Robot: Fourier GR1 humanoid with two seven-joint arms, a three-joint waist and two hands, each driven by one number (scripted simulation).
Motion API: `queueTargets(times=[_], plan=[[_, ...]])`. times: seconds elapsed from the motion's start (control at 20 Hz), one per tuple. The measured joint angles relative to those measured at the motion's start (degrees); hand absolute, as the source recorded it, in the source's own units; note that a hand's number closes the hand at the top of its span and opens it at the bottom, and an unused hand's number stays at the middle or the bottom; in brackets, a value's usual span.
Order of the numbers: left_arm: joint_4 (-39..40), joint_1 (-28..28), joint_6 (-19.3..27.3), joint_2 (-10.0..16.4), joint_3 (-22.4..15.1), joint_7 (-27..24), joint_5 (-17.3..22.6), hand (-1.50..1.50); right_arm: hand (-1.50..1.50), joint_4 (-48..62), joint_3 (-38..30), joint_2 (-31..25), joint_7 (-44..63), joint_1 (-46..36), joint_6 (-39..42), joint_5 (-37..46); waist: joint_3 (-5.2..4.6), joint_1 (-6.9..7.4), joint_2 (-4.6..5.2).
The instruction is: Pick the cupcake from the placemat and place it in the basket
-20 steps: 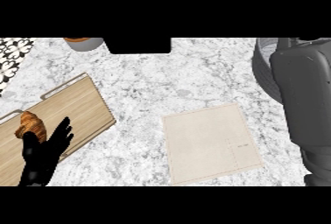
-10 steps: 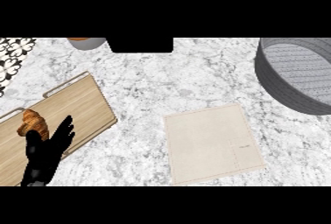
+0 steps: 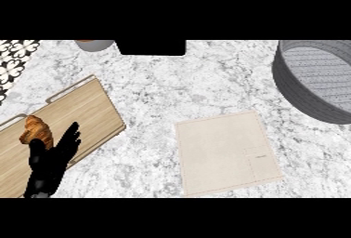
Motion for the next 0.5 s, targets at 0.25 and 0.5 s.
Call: queueTargets(times=[0.25, 0.5], plan=[[-0.1, -0.4, 0.0, -0.3, 0.0, 0.3, -0.4, 0.00, 1.50, 6.6, -4.4, -0.3, -6.2, 0.2, -4.3, -4.0, 0.03, 0.37, 0.15], [0.1, -0.2, -0.4, -0.6, 0.2, -0.6, -0.5, 0.00, 1.50, 11.6, -9.2, -0.7, -14.0, 2.1, -7.7, -8.9, 0.08, 0.44, 0.18]])
